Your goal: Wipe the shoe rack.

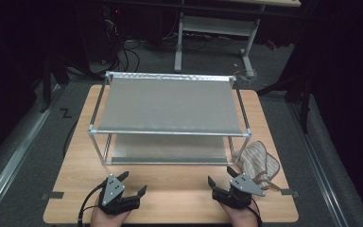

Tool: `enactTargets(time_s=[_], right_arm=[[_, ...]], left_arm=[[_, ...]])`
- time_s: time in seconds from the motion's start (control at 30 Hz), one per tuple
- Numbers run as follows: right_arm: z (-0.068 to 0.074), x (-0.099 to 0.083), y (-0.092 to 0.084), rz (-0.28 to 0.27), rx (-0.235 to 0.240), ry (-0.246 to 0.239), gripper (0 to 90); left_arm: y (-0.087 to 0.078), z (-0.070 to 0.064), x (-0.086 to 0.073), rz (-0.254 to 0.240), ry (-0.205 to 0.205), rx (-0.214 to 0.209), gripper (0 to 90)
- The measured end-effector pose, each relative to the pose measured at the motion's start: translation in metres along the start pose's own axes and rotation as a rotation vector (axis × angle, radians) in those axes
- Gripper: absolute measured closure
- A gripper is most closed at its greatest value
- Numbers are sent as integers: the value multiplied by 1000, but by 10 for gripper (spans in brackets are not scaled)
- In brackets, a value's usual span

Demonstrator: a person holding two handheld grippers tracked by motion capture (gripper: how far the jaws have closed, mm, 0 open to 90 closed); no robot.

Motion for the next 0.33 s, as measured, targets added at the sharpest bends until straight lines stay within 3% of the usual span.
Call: enactTargets(time_s=[0.1,0.33], right_arm=[[-2,-1,3,16,-17,36,163],[2,0,4,8,-24,13,156]], left_arm=[[-1,2,0,-6,-13,3,189],[-4,7,1,-22,-34,12,188]])
Point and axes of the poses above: each handheld gripper's, and its own axes: y roughly forward along the jaws, x roughly out of its top, z roughly to its left, the point moved 2 cm from there along y, roughly forward along the jaws, and after that the axes turned 10 degrees about -y, right-handed, at the moved point
